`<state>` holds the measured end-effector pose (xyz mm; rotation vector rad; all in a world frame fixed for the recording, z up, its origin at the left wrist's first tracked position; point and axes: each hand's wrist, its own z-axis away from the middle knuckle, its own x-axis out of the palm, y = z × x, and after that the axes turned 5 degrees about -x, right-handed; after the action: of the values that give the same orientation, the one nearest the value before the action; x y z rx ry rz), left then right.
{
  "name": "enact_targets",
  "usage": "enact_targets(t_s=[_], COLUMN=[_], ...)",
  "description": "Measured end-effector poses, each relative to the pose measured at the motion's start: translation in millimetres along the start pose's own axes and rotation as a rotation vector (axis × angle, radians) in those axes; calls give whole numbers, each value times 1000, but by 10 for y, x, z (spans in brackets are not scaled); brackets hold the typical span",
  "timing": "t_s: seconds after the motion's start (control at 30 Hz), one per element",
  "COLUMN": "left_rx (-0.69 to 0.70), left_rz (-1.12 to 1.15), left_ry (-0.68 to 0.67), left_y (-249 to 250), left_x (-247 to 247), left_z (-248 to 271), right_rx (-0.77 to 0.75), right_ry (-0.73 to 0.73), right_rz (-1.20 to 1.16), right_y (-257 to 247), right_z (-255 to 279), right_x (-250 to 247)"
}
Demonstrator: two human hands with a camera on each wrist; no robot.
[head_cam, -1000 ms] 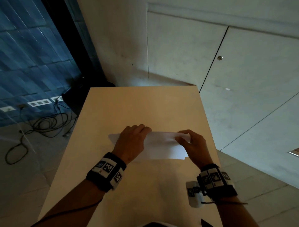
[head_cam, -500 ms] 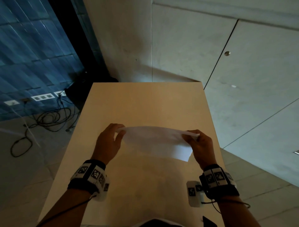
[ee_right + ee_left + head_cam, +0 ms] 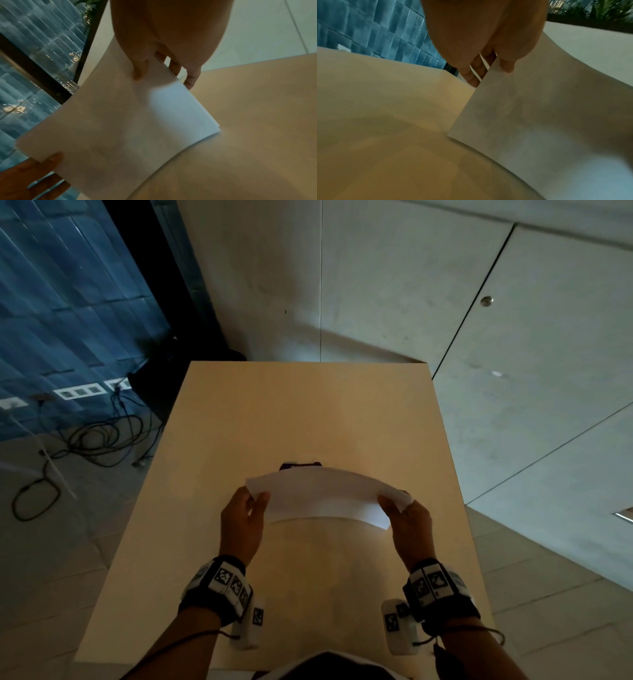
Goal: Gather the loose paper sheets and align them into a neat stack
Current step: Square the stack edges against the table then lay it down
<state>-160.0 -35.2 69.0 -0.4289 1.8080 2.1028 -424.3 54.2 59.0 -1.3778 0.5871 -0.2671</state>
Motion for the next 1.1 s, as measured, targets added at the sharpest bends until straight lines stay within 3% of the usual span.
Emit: enact_targets(t_s=[0.17, 0.3, 0.43, 0.6, 0.7, 1.1], left_rx=[124, 15, -51, -58, -115, -102], left_rz=[31, 13, 143, 263, 318, 228], left_ry=[68, 0, -43, 114, 180, 152], left_y=[27, -44, -10, 190, 284, 262], left_x=[-9, 70, 111, 162, 223, 215], left_z=[13, 67, 101, 59, 12, 33], right_rx=[-40, 36, 39, 59, 69, 89], right_ry=[74, 61, 8, 79, 132, 138], right_rz=[-17, 73, -14, -195, -181, -103], right_y=[-110, 31, 1, -250, -278, -289], right_z=[4, 38, 98, 118, 97, 87], right_x=[13, 81, 104, 96, 123, 112])
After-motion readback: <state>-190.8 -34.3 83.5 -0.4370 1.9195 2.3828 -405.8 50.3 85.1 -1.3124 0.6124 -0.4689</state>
